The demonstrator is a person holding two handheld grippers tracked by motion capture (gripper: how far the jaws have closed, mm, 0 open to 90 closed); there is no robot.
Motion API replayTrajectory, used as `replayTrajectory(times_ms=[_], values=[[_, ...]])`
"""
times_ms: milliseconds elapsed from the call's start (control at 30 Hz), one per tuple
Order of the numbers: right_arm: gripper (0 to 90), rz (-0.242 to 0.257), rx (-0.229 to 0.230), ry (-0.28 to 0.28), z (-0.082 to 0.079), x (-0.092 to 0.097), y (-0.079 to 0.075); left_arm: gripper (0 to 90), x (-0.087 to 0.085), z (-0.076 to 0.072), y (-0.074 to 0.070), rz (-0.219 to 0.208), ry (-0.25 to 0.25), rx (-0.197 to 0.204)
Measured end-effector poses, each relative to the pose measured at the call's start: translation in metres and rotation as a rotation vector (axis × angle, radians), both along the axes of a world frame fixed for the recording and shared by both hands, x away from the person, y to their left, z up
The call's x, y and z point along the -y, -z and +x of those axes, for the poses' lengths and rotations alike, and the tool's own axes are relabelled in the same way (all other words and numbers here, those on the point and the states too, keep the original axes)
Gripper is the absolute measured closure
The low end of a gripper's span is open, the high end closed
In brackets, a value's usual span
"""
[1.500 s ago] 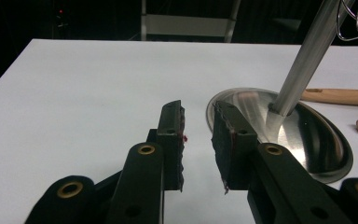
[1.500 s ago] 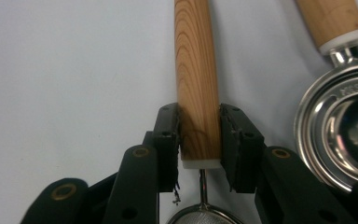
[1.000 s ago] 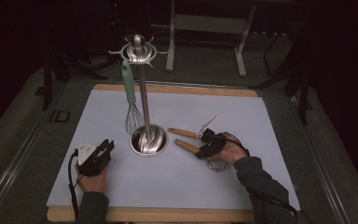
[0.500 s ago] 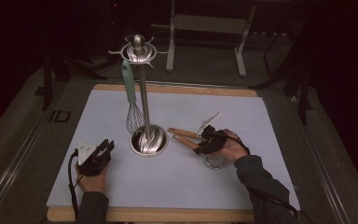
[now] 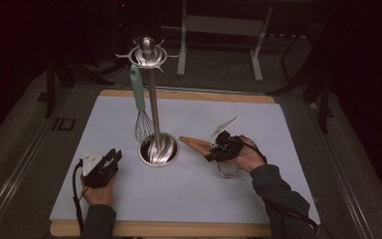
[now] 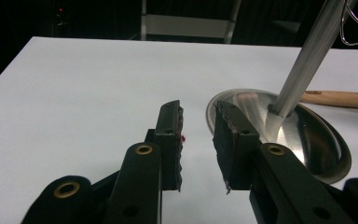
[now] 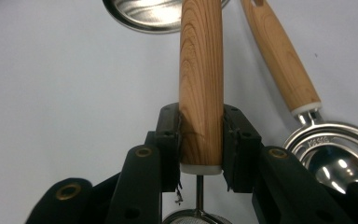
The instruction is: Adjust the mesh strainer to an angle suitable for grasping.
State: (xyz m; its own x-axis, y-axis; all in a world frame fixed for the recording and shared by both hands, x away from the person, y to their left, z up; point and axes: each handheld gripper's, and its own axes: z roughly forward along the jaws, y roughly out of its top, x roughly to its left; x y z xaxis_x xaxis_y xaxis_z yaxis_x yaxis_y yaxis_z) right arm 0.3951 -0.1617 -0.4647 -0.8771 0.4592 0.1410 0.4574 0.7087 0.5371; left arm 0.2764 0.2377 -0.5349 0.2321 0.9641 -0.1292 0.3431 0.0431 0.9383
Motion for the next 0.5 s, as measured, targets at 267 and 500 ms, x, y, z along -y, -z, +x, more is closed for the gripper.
replayTrajectory(times_ms=[267,500], values=[[70.8,0.045,0.024,-0.013,-0.002,-0.002,-0.009,71.7,0.0,0.0,0.0,-0.001,0.0,-0.001],[70.8,0.077,0.028,-0.004,-0.004,-0.003,-0.015,71.7,0.0,0.001,0.0,0.0,0.0,0.0]])
